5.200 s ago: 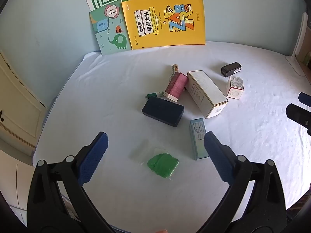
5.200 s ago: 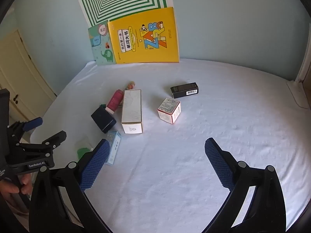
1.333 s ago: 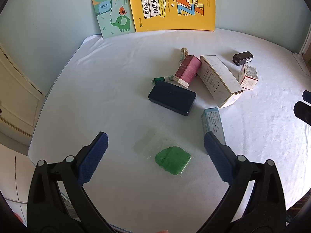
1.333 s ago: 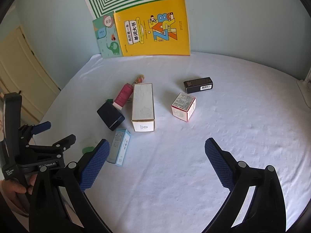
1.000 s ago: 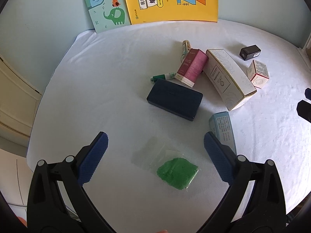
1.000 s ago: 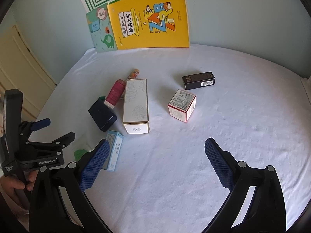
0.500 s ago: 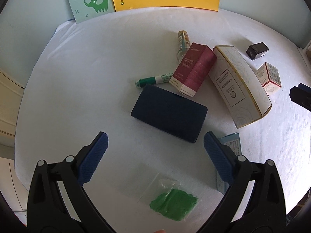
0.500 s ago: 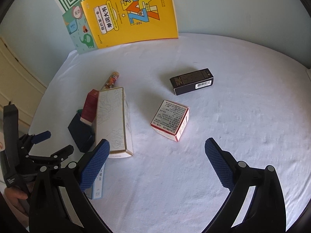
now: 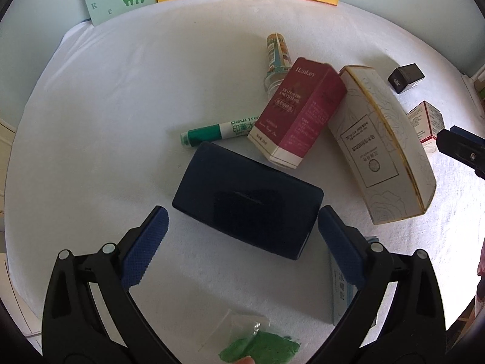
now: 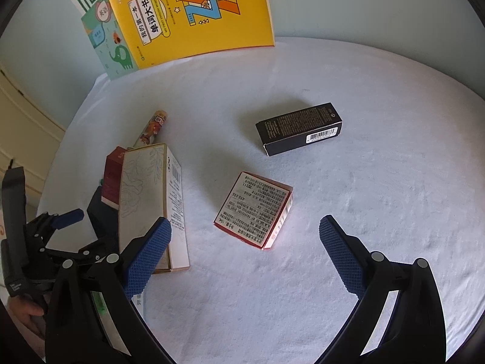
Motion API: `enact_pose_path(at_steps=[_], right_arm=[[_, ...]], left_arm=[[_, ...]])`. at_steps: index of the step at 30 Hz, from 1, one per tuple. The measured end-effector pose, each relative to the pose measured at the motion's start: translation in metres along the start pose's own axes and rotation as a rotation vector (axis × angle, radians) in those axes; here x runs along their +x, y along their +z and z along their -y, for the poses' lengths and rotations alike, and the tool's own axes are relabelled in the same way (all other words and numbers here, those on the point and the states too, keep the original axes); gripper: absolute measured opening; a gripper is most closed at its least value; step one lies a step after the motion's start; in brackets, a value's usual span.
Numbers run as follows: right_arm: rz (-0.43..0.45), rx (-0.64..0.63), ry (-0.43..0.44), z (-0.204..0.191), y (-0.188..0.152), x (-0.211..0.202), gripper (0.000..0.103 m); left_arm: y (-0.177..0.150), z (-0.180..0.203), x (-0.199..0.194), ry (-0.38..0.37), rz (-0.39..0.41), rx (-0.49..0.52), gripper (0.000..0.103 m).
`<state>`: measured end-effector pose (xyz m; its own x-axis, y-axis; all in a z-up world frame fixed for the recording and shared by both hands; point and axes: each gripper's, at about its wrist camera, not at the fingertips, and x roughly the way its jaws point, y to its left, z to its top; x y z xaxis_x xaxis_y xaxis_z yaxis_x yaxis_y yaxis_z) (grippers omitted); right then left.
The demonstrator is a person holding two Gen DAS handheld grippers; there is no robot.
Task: Collect trash
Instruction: 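Grasp the dark blue box with the left tool while the right tool grasps the red-white box, then carry both boxes to the teal wastebasket and release them inside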
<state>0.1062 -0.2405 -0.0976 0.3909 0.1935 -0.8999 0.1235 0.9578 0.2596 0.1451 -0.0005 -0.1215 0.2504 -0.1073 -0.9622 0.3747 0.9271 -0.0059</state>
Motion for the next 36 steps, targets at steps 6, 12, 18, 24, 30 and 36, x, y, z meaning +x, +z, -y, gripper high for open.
enact_pose_path(at_steps=[6,12,18,24,30,36], right_arm=[[-0.007,0.003,-0.003,0.003,0.008,0.008,0.097],[-0.011,0.004,0.004,0.007,0.011,0.013,0.097],[-0.024,-0.020,0.001,0.005,0.014,0.021,0.097],[-0.029,-0.051,-0.029,0.000,0.018,0.027,0.068],[-0.028,-0.047,-0.049,0.001,0.011,0.022,0.060],[-0.009,-0.054,-0.041,0.001,-0.001,0.005,0.059]], left_arm=[[0.006,-0.013,0.009,-0.086,-0.049,-0.105,0.096],[0.012,-0.019,0.010,-0.115,-0.045,-0.224,0.096],[0.020,-0.019,0.014,-0.075,-0.052,-0.254,0.096],[0.022,-0.013,0.014,-0.026,-0.048,-0.245,0.086],[0.012,-0.022,0.004,-0.028,-0.049,-0.261,0.056],[-0.009,-0.035,-0.007,-0.055,-0.050,-0.285,0.051]])
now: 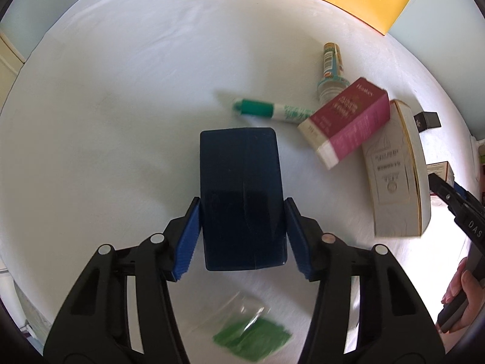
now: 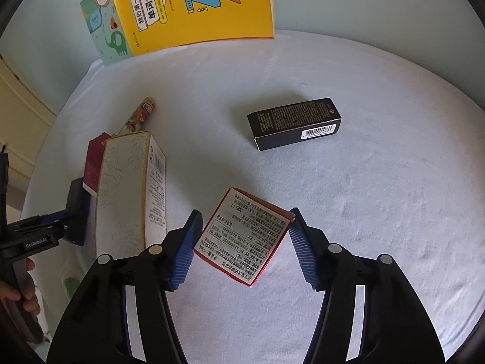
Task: Collect trash
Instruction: 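Carry both boxes to the teal wastebasket and release them inside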
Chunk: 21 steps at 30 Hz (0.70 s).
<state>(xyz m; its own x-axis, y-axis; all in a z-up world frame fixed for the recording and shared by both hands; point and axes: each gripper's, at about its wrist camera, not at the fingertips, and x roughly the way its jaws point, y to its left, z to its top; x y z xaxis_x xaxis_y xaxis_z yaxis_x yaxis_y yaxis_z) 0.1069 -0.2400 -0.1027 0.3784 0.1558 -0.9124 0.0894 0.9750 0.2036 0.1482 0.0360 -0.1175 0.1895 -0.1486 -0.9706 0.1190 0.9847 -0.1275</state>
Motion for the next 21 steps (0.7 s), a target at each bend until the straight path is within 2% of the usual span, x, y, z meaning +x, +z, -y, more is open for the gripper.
enact_pose_path(at_steps=[2,11,21], right_arm=[[0.015,0.004,0.007,-0.001,-0.004,-0.008,0.059],[0.095,-0.034,0.054,-0.010,-0.030,-0.058,0.059],[0.148,-0.168,0.193,-0.056,-0.052,-0.101,0.059]], left_arm=[[-0.008,-0.012,-0.005,-0.010,0.006,-0.009,0.051],[-0.050,-0.018,-0.052,0.017,0.100,-0.023,0.051],[-0.107,-0.051,-0.109,0.077,0.205,-0.108,0.051]])
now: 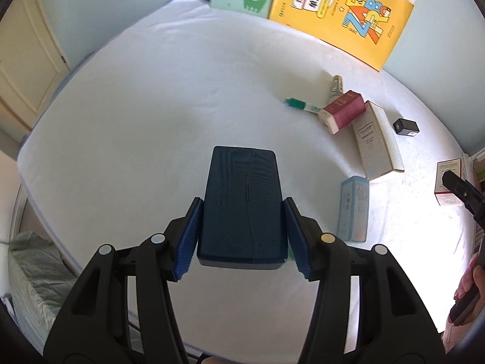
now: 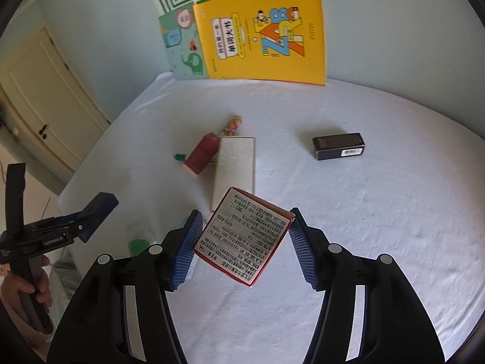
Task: Collect trash
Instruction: 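Carry both boxes to the teal wastebasket and release them inside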
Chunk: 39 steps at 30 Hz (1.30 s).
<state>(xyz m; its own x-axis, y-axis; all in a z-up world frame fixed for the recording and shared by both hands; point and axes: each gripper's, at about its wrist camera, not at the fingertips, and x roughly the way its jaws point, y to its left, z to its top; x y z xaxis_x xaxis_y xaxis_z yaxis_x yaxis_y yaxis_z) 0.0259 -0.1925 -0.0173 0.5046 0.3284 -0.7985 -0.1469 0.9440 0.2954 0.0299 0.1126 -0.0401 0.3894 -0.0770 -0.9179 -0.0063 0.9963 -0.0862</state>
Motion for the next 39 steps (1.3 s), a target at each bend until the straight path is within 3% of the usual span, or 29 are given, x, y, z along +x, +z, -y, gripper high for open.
enact_pose_path(at_steps=[15,21,29,39], right_arm=[[-0.096,-0.308,0.259,-0.146,-0.012,0.012,0.059],[-0.141,-0.417,0.331,-0.235,-0.030,0.024,0.059],[-0.267,-0.546,0.473,-0.364,-0.059,0.070,0.059],[-0.403,-0.702,0.605,-0.490,-0.097,0.112,0.059]], left_arm=[[-0.099,-0.102,-0.053,0.135,0.001,-0.279,0.051],[-0.130,-0.163,-0.060,0.147,-0.010,-0.373,0.051],[-0.171,-0.261,-0.074,0.205,-0.029,-0.482,0.051],[-0.226,-0.351,-0.078,0.249,-0.082,-0.622,0.051]])
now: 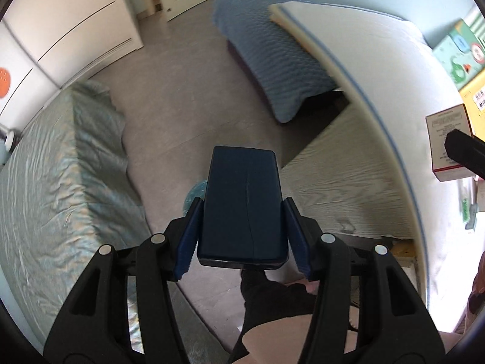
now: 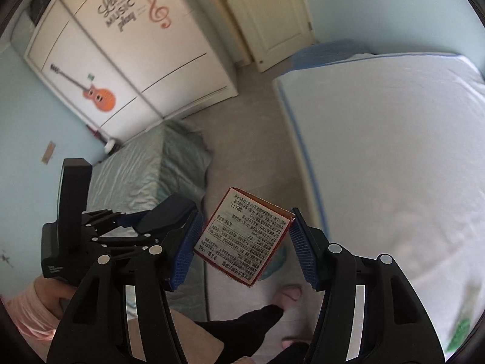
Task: Collect trash
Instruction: 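Carry both boxes to the teal wastebasket and release them inside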
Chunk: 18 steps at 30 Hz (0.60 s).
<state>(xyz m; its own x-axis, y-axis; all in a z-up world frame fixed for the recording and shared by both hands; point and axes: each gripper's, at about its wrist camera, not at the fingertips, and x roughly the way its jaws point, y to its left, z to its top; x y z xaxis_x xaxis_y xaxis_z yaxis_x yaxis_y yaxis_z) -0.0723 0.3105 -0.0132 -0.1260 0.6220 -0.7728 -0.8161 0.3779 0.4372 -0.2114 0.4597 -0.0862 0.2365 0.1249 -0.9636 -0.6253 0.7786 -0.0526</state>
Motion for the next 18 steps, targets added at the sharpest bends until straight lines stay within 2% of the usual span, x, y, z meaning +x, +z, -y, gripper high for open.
enact_pose_path(at_steps=[6,13,14,16,17,18], right_arm=[[-0.080,-0.070,0.070,-0.032,0.018,0.039,0.059],[-0.150,-0.143,0.129,-0.062,0.026,0.065,0.060],[-0.158,-0.155,0.141,-0.067,0.027,0.069,0.061],[-0.162,-0.164,0.153,-0.074,0.029,0.075,0.073],[-0.159,-0.165,0.162,-0.077,0.029,0.075,0.088],[-0.155,-0.166,0.169,-0.078,0.030,0.075,0.090]], left_arm=[[-0.005,-0.038,0.011,0.011,-0.031,-0.075,0.051],[-0.013,-0.061,0.021,0.009,-0.059,-0.132,0.051],[-0.014,-0.063,0.021,0.007,-0.061,-0.135,0.051],[-0.014,-0.068,0.025,0.005,-0.065,-0.136,0.054],[-0.015,-0.070,0.025,0.013,-0.067,-0.137,0.060],[-0.016,-0.071,0.025,0.025,-0.065,-0.137,0.076]])
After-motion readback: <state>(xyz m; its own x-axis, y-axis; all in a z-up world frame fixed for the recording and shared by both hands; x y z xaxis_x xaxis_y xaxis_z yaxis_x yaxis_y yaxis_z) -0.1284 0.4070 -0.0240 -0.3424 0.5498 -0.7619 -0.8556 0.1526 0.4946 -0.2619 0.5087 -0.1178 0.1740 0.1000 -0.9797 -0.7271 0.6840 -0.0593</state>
